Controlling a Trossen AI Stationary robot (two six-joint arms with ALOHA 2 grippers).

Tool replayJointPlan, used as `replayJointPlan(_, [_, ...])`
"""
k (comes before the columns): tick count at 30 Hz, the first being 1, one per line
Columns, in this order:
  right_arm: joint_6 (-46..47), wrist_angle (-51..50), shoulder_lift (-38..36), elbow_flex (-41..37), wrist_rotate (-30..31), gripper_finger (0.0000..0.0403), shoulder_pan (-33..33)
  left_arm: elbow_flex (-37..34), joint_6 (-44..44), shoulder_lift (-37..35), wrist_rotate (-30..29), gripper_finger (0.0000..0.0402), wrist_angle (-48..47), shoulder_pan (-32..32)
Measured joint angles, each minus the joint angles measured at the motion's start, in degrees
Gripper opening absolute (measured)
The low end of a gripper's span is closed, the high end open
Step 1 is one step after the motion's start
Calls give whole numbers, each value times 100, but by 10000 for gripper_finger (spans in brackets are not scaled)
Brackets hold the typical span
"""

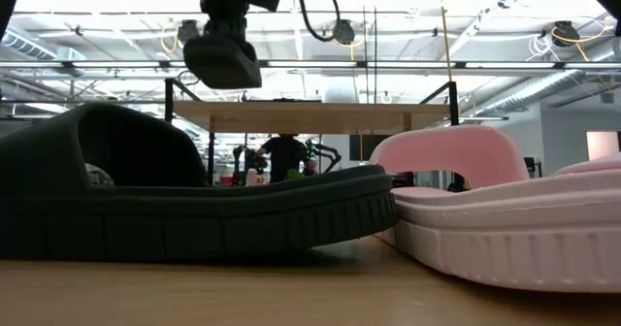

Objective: Pick and place slides into the shelf
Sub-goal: Put the left black slide on the shelf

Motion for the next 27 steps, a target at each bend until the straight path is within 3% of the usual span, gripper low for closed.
replayJointPlan(9, [17, 2, 0, 0, 9, 192, 0, -362, 719, -2, 28, 0, 722, 214])
replayJointPlan(27, [100, -13, 0, 0, 3, 192, 0, -422, 1397, 0, 343, 0, 1092, 501])
